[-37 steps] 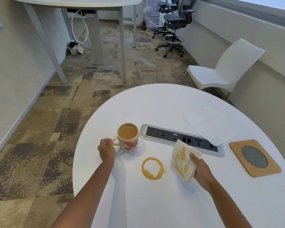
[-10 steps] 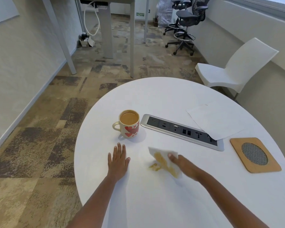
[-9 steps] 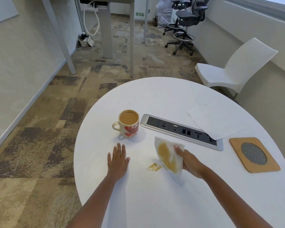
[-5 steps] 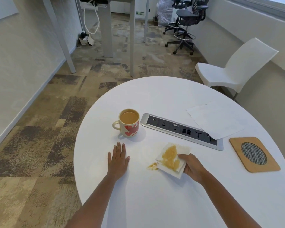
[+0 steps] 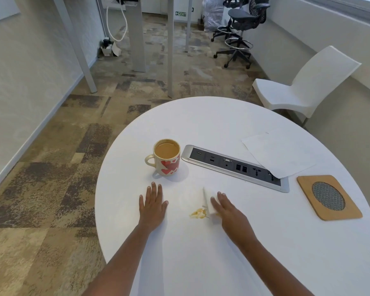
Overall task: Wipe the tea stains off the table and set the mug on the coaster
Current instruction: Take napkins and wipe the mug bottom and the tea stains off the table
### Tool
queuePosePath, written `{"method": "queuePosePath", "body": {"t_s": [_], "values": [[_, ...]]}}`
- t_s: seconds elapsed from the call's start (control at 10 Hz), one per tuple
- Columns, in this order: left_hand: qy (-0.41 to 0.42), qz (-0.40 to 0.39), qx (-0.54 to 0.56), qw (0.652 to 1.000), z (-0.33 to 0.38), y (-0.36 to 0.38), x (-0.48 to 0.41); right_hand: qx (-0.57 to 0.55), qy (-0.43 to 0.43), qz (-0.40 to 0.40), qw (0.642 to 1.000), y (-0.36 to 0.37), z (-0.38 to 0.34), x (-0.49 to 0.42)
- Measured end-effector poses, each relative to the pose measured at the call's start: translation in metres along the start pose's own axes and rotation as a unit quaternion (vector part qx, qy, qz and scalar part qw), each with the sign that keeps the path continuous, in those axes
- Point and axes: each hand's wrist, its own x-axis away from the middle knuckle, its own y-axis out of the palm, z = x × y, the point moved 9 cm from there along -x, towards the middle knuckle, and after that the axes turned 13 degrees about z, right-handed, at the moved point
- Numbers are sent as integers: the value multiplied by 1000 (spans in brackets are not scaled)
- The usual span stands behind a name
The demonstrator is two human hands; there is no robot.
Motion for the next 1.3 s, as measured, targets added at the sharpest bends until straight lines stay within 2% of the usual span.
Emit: {"method": "queuePosePath", "body": {"t_s": [0.1, 0.2, 0.3, 0.4, 0.7, 0.8, 0.9, 1.0, 1.1, 1.2, 1.3], "values": [[16, 10, -1, 1000, 4, -2, 0, 62, -45, -54, 996, 10, -9, 9], [20, 14, -13, 1000, 3, -1, -1, 73, -57, -73, 993, 17, -11, 13], [19, 13, 4, 1000, 4, -1, -1, 54, -23, -58, 997, 11, -9, 9], [18, 14, 4, 1000, 4, -2, 0, 8, 16, -156, 988, 21, -8, 17], [15, 19, 1, 1000, 3, -2, 0, -38, 123, -152, 980, 31, -30, 30], [14, 31, 13, 999, 2, -2, 0, -55, 179, -156, 970, 39, -41, 31], [14, 22, 5, 1000, 3, -1, -1, -96, 201, -175, 959, 39, -49, 30], [18, 16, 3, 1000, 3, -1, -1, -126, 151, -203, 959, 27, -46, 27], [23, 18, 4, 1000, 3, -1, -2, -100, 63, -199, 973, 19, -29, 23], [21, 19, -8, 1000, 2, 2, -1, -45, -11, -172, 984, 23, -14, 17], [15, 20, 0, 1000, 2, 0, 0, 7, -109, -99, 989, 23, -16, 10]]}}
